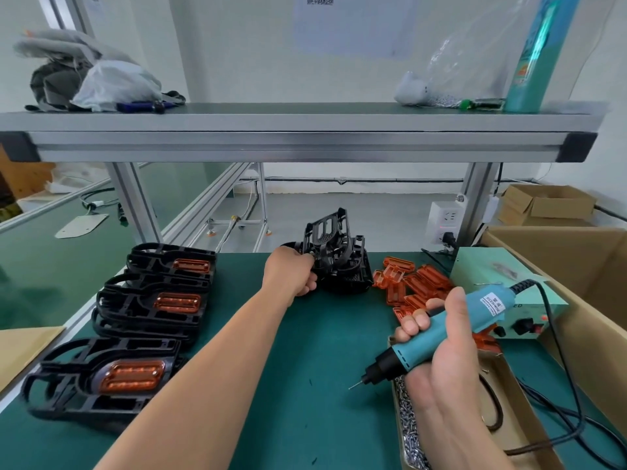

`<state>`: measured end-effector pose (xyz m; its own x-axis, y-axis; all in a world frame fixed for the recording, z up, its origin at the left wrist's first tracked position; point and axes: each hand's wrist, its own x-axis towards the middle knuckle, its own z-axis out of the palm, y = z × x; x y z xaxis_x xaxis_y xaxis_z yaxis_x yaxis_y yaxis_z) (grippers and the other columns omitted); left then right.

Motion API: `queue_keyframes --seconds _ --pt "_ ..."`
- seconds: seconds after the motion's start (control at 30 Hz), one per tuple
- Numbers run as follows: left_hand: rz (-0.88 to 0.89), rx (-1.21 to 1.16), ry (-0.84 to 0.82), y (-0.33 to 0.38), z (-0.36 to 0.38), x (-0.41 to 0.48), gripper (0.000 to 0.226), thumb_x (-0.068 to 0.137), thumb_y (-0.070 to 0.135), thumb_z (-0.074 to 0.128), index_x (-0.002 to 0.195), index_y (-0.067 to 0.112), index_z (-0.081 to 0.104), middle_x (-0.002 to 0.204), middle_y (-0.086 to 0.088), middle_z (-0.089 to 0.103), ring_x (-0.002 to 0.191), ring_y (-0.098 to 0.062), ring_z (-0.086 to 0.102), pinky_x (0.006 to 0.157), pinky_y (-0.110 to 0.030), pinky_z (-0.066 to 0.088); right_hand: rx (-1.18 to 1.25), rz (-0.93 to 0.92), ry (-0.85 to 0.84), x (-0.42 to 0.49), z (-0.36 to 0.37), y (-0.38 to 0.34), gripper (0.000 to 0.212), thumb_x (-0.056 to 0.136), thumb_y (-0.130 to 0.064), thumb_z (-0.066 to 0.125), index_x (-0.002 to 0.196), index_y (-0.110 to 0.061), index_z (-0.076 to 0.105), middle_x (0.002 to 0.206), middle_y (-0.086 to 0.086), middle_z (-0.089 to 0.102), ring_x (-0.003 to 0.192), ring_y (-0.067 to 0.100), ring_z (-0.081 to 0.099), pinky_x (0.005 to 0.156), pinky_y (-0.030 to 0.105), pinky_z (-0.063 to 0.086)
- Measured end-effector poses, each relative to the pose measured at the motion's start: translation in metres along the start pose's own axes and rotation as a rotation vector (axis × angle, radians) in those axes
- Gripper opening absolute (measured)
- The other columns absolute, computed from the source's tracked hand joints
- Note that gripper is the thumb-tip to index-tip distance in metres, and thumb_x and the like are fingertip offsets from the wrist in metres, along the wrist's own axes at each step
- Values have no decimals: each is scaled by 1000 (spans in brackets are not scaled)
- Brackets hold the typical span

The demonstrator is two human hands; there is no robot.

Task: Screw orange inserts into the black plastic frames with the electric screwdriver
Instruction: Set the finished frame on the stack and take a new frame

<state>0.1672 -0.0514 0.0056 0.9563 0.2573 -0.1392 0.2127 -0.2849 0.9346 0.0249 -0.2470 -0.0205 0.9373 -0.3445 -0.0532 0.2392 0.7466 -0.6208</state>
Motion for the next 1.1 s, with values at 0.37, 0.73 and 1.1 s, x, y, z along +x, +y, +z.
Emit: queue_keyframes --seconds 0.37,0.73,1.1 --pt "263 405 -13 -34 -44 -70 18 89 24 51 89 33 66 63 3 71 51 -13 69 53 -31 55 25 -9 2 3 2 -3 40 93 -57 76 78 -22 64 67 -3 49 57 13 49 52 25 47" --pt "330 745 -42 -79 -96 -138 13 107 32 45 107 33 58 90 10 69 85 -14 63 79 -37 53 56 -100 80 7 -3 -22 36 95 -51 76 87 -20 58 72 -4 50 61 13 50 60 26 47" --pt "449 299 -590 -55 -144 -165 34 86 26 81 116 41 76 102 9 74 96 -5 68 88 -21 51 100 -157 157 19 -12 -30 37 93 -51 78 92 -20 58 72 -5 51 64 14 52 64 26 47"
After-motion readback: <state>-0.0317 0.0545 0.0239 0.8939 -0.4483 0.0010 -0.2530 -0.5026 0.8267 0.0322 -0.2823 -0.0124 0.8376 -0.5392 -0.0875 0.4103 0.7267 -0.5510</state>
